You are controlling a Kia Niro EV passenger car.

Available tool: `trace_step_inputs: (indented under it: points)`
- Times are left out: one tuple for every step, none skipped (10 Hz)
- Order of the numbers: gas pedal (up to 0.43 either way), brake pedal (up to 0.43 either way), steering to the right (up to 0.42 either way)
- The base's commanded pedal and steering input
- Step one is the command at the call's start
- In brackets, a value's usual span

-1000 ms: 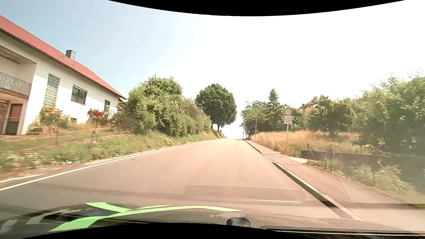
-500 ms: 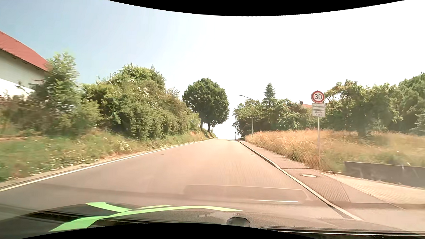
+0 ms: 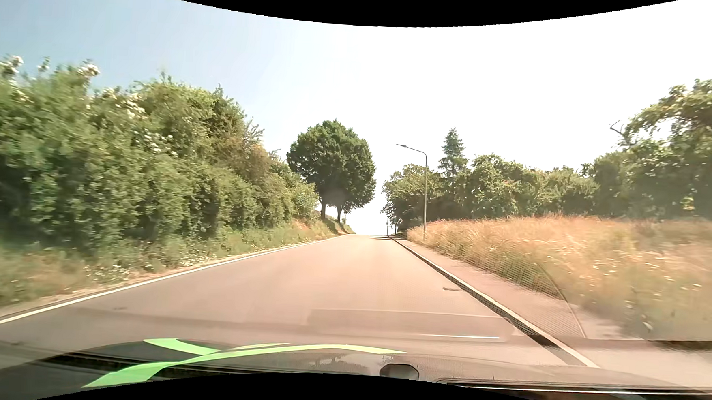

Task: Follow the waypoints while adhering to traffic rules and regulations

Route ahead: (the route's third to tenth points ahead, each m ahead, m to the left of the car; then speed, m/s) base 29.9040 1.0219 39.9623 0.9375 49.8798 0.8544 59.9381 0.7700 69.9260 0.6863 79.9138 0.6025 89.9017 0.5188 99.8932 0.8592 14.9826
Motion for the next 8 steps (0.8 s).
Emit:
trace_step_inputs:
  points:
    - [0.37,0.0,0.01]
    - [0.37,0.0,0.009]
    - [0.37,0.0,0.005]
    - [0.37,0.0,0.0]
    - [0.37,0.0,-0.002]
    - [0.35,0.0,-0.002]
    - [0.35,0.0,-0.002]
    - [0.35,0.0,-0.002]
